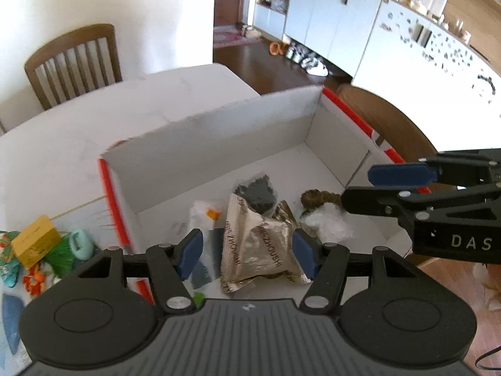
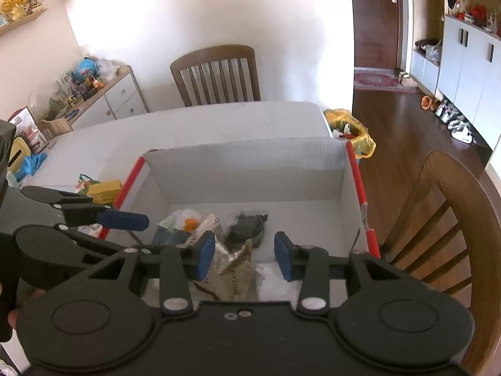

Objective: Organize objects
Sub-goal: 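Lower both items into the box and open both tools, then move both tools back from the box to the pile on the table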

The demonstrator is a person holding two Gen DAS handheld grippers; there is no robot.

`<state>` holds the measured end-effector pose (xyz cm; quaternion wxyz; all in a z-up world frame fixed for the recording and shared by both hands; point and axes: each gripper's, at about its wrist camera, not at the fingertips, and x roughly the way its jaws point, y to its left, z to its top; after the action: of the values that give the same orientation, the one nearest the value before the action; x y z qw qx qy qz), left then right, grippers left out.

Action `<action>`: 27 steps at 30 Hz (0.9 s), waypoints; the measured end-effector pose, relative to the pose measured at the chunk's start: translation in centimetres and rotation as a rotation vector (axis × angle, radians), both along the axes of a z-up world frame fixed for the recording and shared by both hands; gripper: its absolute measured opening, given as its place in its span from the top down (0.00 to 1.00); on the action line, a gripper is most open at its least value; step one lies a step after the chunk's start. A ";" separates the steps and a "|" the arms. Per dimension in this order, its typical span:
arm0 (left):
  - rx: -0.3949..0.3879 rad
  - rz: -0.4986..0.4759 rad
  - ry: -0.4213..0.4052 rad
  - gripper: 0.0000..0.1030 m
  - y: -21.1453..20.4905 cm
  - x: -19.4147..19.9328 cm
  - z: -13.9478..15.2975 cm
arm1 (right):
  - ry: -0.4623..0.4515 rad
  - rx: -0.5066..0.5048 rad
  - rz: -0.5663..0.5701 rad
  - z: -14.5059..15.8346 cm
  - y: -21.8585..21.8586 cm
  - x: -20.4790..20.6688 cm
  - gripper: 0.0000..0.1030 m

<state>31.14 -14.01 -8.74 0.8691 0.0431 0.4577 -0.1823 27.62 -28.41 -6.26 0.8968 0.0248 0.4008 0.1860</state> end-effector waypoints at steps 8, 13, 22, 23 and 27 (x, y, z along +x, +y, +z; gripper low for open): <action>-0.025 0.022 -0.057 0.39 2.3 -2.1 2.3 | -0.043 0.021 -0.014 1.6 1.4 -1.7 0.51; -0.040 0.032 -0.089 0.39 4.1 -3.6 3.6 | -0.071 0.031 -0.016 2.6 2.5 -2.9 0.45; -0.077 0.052 -0.142 0.32 8.4 -6.0 5.8 | -0.095 0.058 -0.011 3.9 6.0 -4.9 0.36; -0.079 0.056 -0.146 0.30 8.9 -6.2 5.9 | -0.098 0.062 -0.011 4.0 6.5 -5.0 0.35; -0.095 0.077 -0.159 0.27 11.4 -6.9 6.4 | -0.112 0.069 -0.007 4.3 8.3 -5.8 0.24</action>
<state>24.21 -2.65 -2.32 0.9101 -0.0013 0.3796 -0.1661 21.83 -20.10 -1.95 0.9169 0.0468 0.3434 0.1978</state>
